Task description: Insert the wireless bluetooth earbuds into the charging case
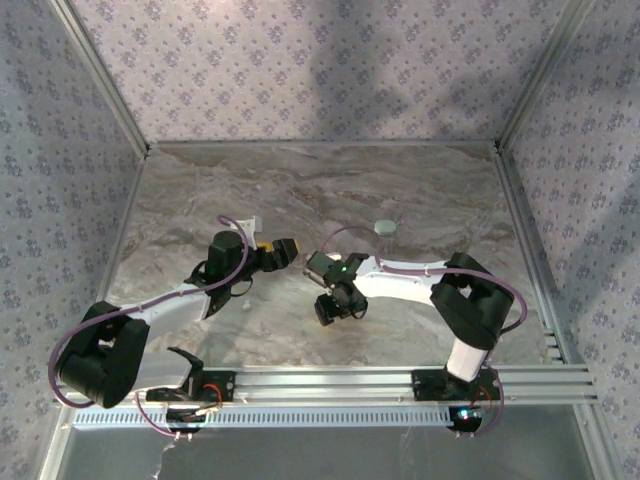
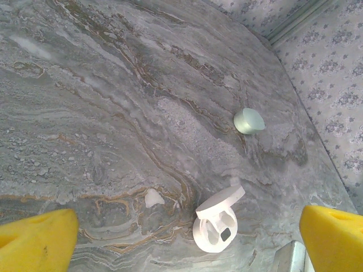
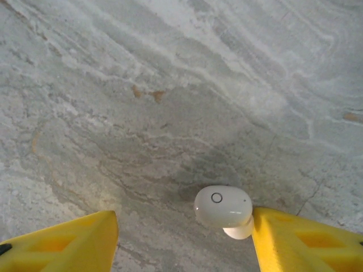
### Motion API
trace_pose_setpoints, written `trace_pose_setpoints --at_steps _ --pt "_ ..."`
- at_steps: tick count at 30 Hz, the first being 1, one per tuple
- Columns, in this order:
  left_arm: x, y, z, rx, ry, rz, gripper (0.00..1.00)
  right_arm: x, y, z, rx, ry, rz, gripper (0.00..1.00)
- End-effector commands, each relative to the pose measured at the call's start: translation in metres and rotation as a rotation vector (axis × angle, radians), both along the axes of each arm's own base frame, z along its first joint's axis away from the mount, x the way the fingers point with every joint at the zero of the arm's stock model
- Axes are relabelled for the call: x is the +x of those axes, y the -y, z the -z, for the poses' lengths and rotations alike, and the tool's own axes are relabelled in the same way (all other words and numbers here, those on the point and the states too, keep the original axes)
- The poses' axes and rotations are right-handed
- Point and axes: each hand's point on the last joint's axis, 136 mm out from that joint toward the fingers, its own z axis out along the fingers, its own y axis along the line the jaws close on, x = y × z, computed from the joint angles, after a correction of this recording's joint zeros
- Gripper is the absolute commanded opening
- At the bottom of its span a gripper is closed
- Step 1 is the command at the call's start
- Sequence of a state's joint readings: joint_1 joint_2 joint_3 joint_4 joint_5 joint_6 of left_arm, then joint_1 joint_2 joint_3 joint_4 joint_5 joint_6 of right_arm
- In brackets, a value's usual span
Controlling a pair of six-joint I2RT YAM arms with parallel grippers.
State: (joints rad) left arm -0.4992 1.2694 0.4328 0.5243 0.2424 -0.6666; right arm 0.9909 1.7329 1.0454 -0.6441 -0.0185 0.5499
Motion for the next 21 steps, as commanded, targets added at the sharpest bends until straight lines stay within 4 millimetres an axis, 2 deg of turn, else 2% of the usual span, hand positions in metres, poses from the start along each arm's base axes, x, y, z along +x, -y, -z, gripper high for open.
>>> trace_pose_setpoints --at_steps 1,21 --pt "-0.001 -0.002 -0.007 -0.017 0.021 -0.007 1.0 -0.009 0.001 -0.005 0.01 -0.023 0.013 0.65" --pt "-0.001 -0.002 -0.007 -0.02 0.021 -0.006 1.0 -0.022 -0.02 -0.013 0.104 -0.048 -0.003 0.65"
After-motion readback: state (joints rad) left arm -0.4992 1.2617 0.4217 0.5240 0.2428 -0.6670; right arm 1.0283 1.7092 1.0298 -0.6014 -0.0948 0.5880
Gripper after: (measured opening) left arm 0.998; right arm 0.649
